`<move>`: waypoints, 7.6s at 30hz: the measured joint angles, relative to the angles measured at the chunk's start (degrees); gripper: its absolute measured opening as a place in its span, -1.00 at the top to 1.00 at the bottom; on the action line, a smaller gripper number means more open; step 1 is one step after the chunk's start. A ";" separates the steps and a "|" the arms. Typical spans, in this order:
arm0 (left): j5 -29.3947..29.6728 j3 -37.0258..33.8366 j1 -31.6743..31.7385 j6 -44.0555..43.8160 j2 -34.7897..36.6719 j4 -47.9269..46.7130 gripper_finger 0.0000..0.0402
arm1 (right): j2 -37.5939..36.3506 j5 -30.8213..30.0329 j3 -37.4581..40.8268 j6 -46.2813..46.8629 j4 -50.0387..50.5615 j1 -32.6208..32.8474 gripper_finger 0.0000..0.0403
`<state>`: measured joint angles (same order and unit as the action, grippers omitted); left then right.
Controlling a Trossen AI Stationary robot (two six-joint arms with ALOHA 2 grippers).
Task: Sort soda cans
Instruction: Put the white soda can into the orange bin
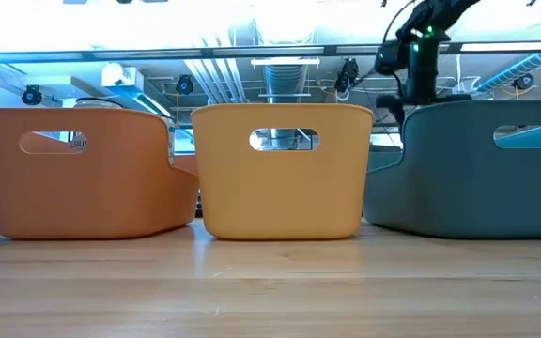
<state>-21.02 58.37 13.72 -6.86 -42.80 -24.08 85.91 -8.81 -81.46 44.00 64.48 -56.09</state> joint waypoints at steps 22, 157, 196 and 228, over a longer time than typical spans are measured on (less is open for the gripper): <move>0.95 0.02 1.29 1.74 3.53 -12.51 -0.63 | 1.23 -1.69 -24.84 -3.26 -3.99 28.73 -0.25; -6.35 24.39 -0.09 -1.15 -24.81 8.59 -0.20 | 19.98 2.81 -53.12 -39.88 -41.29 57.85 -0.21; -6.23 24.35 -0.01 2.98 -23.80 3.17 -0.14 | 21.58 2.79 -52.68 -40.73 -40.44 57.98 -0.61; 2.84 -3.02 -2.58 -15.40 -12.07 45.66 -0.14 | 20.83 -7.55 -45.20 -28.16 -28.31 63.64 -0.60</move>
<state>-18.19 55.35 11.13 -22.26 -54.87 21.58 106.74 -16.36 -126.67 15.85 36.17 7.55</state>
